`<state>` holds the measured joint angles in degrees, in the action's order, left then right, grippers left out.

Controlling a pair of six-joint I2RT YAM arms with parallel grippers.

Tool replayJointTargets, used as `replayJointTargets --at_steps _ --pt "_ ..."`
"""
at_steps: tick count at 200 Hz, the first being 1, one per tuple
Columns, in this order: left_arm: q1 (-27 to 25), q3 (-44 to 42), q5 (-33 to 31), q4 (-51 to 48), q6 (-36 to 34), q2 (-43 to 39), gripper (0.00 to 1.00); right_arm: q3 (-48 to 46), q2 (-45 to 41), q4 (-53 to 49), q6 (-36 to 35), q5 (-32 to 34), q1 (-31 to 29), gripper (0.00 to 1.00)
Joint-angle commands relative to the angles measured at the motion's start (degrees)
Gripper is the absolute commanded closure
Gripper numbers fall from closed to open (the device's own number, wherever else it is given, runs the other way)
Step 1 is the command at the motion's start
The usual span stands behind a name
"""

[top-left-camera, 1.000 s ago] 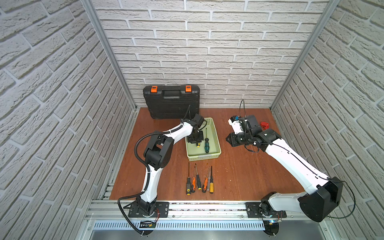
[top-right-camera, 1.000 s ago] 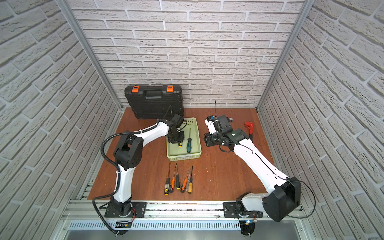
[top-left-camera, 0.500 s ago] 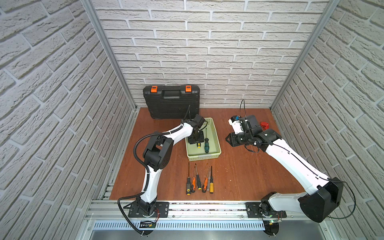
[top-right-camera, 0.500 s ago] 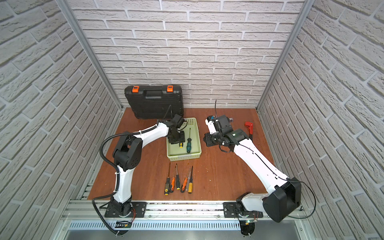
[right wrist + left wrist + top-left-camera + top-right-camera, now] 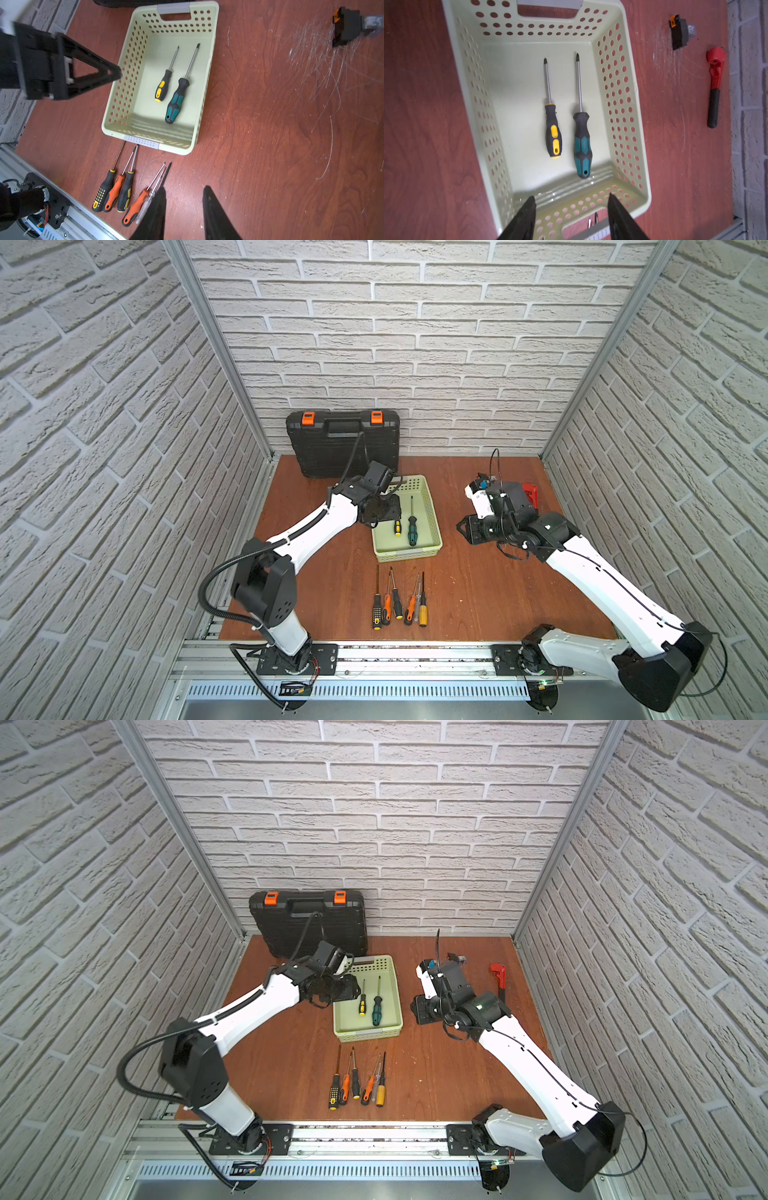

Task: Put the screwdriver in the bin

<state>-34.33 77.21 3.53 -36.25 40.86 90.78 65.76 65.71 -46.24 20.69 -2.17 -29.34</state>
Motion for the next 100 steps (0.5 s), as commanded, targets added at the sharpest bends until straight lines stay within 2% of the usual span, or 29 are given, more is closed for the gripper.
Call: replayJointTargets --at_steps 1,30,60,100 --pt "-0.3 -6.6 -4.1 -1.3 -1.8 -8.0 0.42 -4.7 -3.0 -2.6 6.4 5.4 -4.8 0.63" --pt "-0.2 -15.0 -10.0 -2.6 -0.8 -17.8 0.39 -11.1 -3.3 -0.7 16.4 7.0 -13.3 0.61" --pt "0.2 -23.6 -15.9 -0.9 2.7 -27.2 0.36 -16.2 -0.4 4.6 28.6 10.7 -24.2 0.50" --pt "1.4 -29.2 -16.9 0.2 3.4 -32.0 0.35 -16.0 9.6 10.4 33.4 6.5 -30.4 0.43"
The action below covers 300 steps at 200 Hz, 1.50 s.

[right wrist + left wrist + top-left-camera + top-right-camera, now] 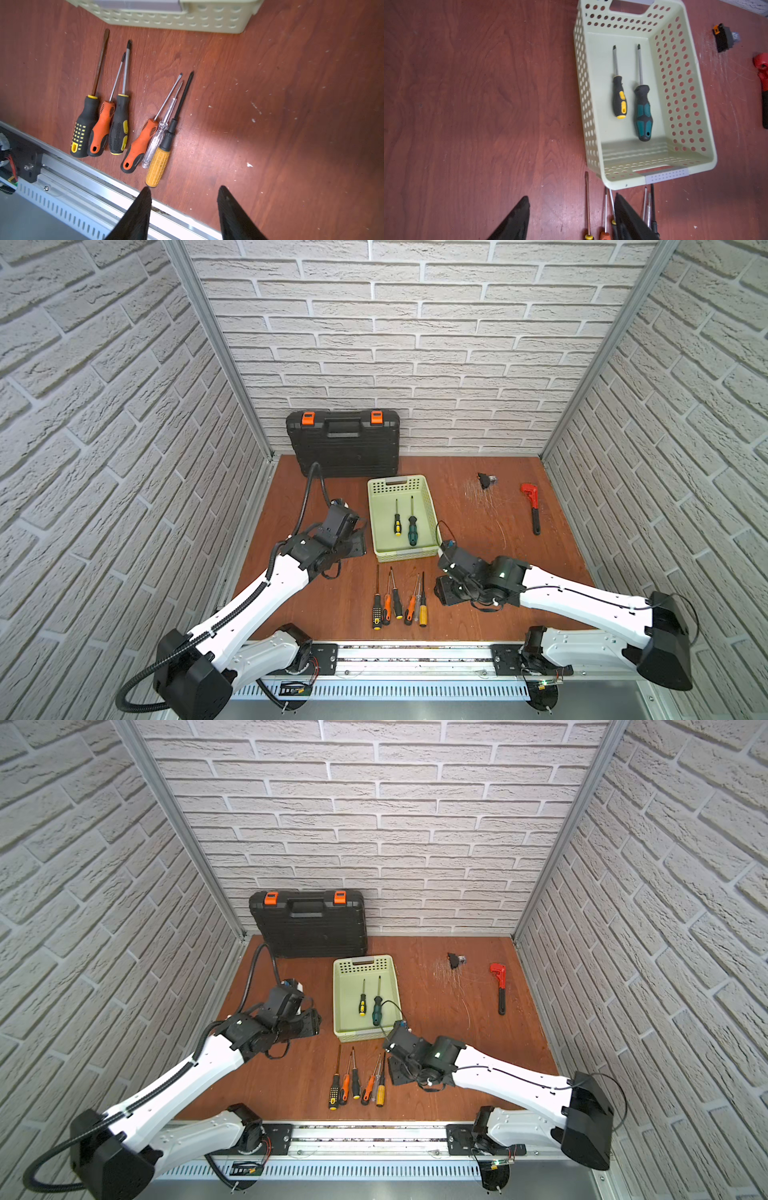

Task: Put the screwdriver in the bin

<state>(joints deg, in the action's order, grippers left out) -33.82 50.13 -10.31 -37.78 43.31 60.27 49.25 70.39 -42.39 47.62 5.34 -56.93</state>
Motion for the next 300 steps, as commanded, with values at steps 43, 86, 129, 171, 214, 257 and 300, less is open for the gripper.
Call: replayJointTargets --at_steps 43,86,129,171,214,257,300 --pt "1.8 -4.2 -2.8 1.7 0.8 -3.5 0.35 2.8 13.9 7.0 9.4 -1.7 -5.6 0.42" --pt "3.0 -5.7 -2.5 1.5 1.0 -5.6 0.34 3.2 18.3 8.2 8.1 -0.8 -5.5 0.44" --pt "3.7 -6.2 -2.5 1.0 0.7 -6.2 0.33 3.9 21.4 7.8 8.2 -1.0 -5.5 0.53" --pt "3.9 -6.7 -2.2 1.4 1.1 -6.1 0.33 3.3 22.4 7.0 8.5 -0.8 -5.2 0.54" --pt "3.9 -6.9 -2.1 1.0 1.1 -6.3 0.33 6.1 24.8 3.1 6.4 0.1 -4.7 0.56" --pt "4.2 -7.3 -2.2 1.4 1.2 -6.4 0.33 8.3 24.0 -2.0 4.2 1.6 -4.8 0.60" --pt "4.3 -7.3 -1.7 1.7 1.3 -6.0 0.33 7.1 23.1 -1.3 4.3 1.4 -4.8 0.58"
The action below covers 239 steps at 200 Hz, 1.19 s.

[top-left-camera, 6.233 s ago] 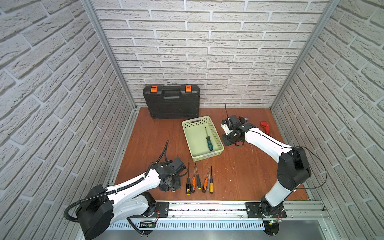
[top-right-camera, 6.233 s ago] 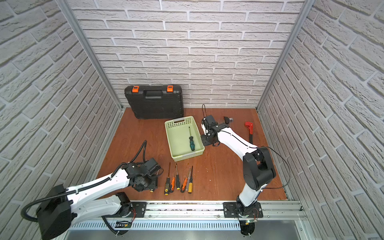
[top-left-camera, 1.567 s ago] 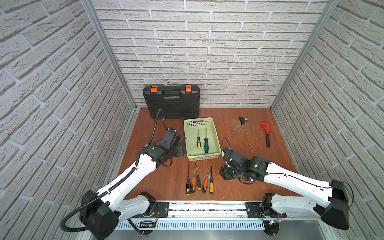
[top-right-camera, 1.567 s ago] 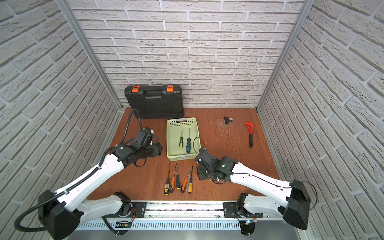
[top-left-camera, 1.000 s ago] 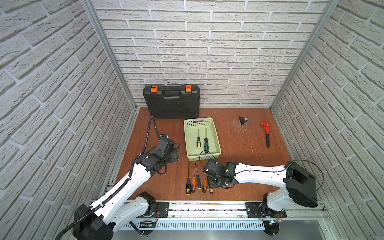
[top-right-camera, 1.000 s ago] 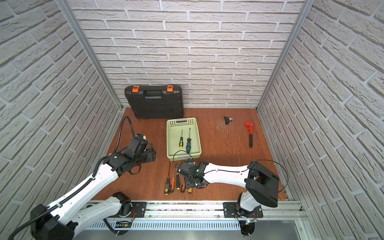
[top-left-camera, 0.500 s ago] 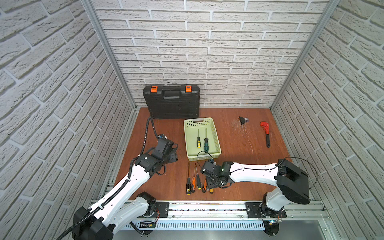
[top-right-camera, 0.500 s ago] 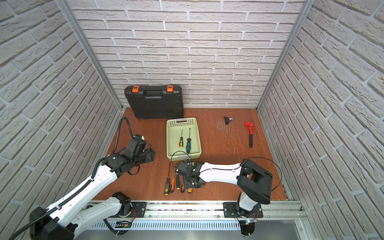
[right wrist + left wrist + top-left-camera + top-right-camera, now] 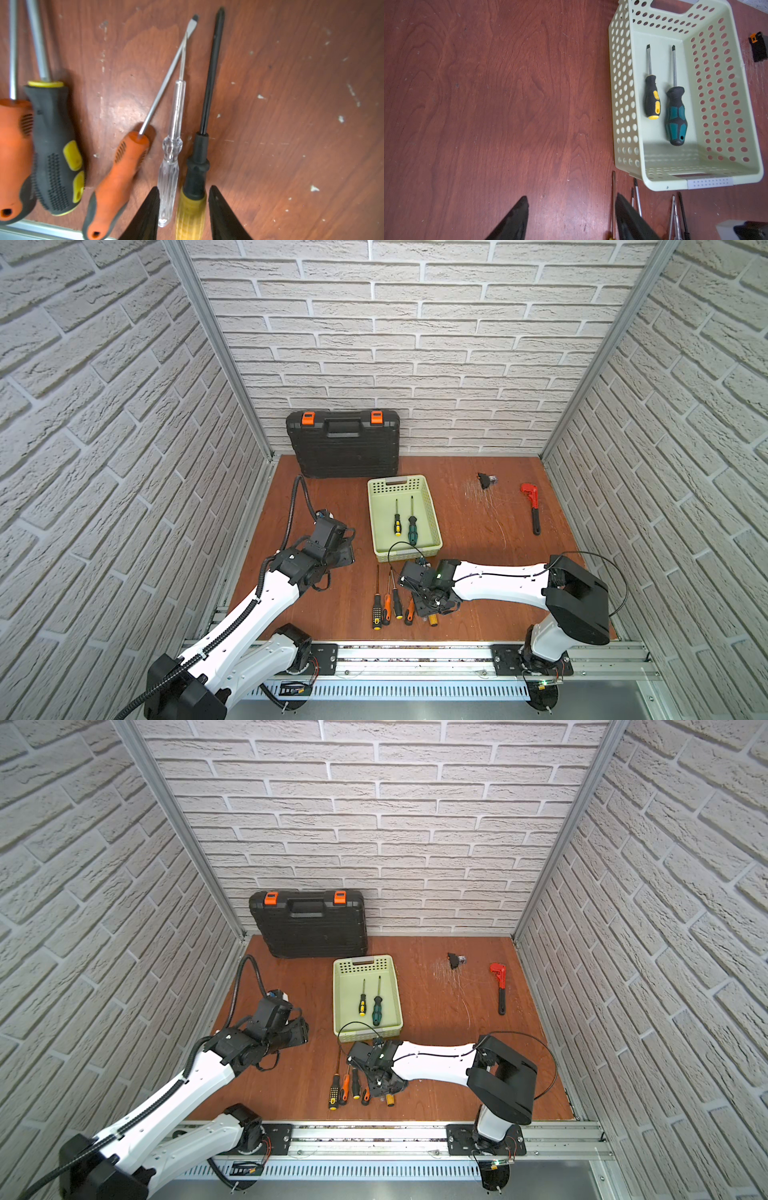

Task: Put the screwdriver in the bin

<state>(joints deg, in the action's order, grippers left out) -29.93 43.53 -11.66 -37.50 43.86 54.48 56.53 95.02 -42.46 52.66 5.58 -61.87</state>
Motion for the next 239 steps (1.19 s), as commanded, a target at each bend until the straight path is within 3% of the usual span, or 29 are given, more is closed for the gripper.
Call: replayJointTargets --at_steps 1,103,178,239 --pt "0.4 -0.7 -0.4 1.5 0.7 -0.2 0.33 -0.3 -1.6 -1.1 -0.7 1.0 0.2 0.58" --pt "0.4 -0.4 0.2 1.5 1.3 0.7 0.33 -4.3 -4.6 2.4 -0.7 -1.1 1.3 0.58" --pt "0.4 -0.3 1.3 1.9 1.9 1.8 0.33 -7.0 -7.8 4.1 -0.7 -1.8 2.1 0.53" --pt "0.4 0.4 1.9 2.1 2.1 3.0 0.33 -8.3 -8.6 3.7 -0.5 -2.0 2.9 0.61"
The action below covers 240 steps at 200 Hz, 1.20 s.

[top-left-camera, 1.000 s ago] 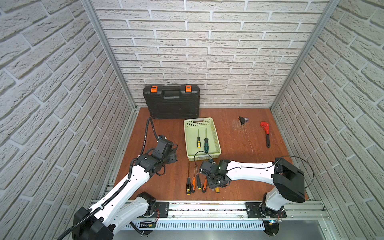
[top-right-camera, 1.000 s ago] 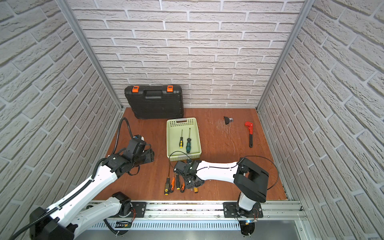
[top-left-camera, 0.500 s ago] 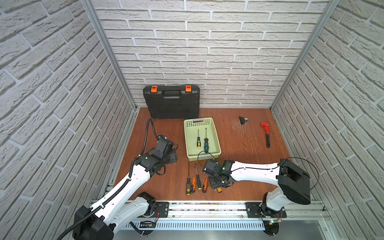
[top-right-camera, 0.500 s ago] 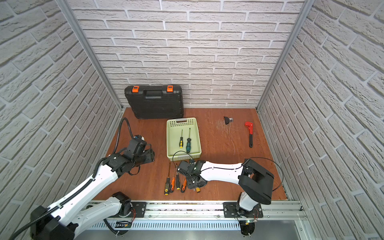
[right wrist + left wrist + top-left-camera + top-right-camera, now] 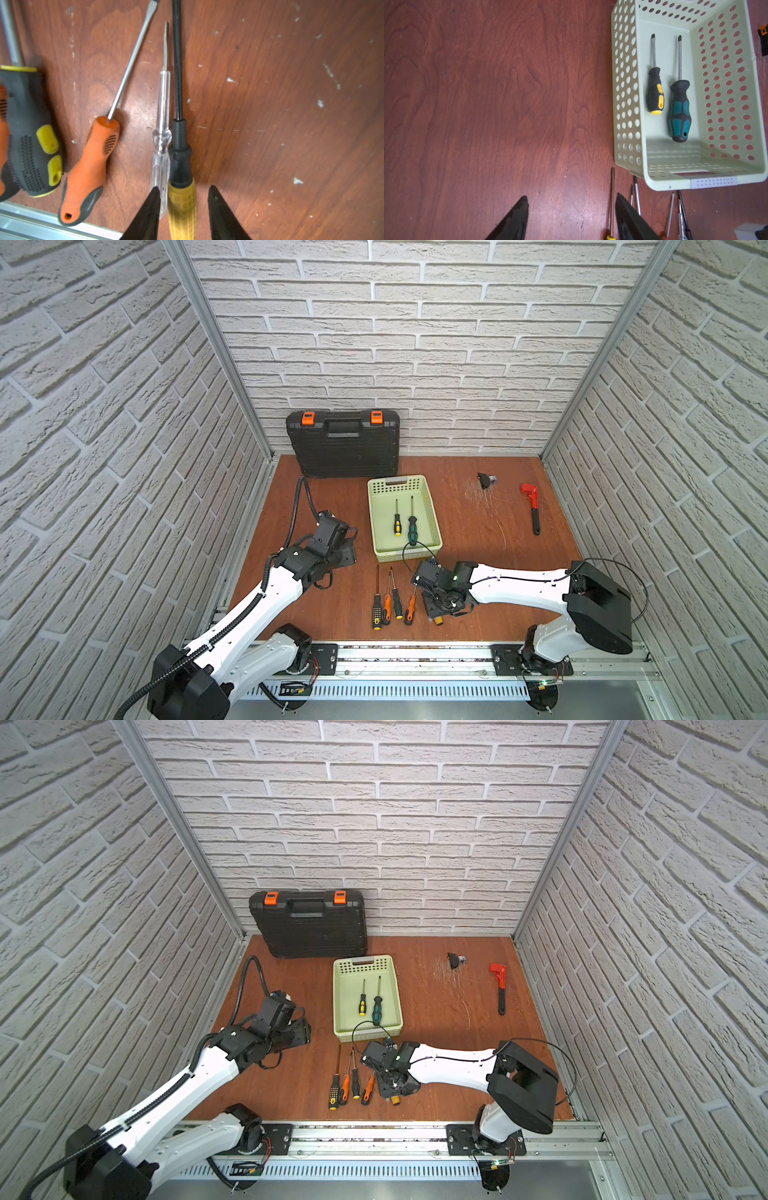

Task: Put the screwdriver in the bin

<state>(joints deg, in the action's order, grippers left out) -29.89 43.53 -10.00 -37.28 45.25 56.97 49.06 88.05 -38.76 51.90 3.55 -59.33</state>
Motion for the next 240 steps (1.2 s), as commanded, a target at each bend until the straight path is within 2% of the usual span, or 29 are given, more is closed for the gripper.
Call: replayJointTargets --at_steps 1,56,134,157,177,214,240 --pt "0.3 0.5 0.3 1.9 0.7 0.5 0.33 -0.8 -1.7 0.0 0.2 0.0 0.4 0.61" --pt "0.4 0.9 0.5 1.9 0.7 0.9 0.33 -2.1 0.4 -0.3 -1.0 0.3 1.9 0.67" --pt "0.4 1.2 0.3 1.6 0.9 1.0 0.33 -2.2 2.5 1.3 -2.8 -0.3 2.5 0.71" --pt "0.4 1.4 0.2 1.5 0.9 1.0 0.33 -2.3 2.3 1.1 -2.8 -0.2 2.5 0.84" --pt "0.4 1.4 0.0 1.5 0.9 1.0 0.33 -2.6 -0.2 -0.6 -2.4 0.9 2.6 0.94" --pt "0.4 2.3 -0.8 1.9 0.5 1.5 0.33 -1.7 -7.2 -6.3 -3.6 0.6 2.6 0.95" --pt "1.0 2.9 -1.4 3.1 1.8 1.9 0.33 -1.4 -14.2 -11.5 -8.3 -2.7 2.7 0.94"
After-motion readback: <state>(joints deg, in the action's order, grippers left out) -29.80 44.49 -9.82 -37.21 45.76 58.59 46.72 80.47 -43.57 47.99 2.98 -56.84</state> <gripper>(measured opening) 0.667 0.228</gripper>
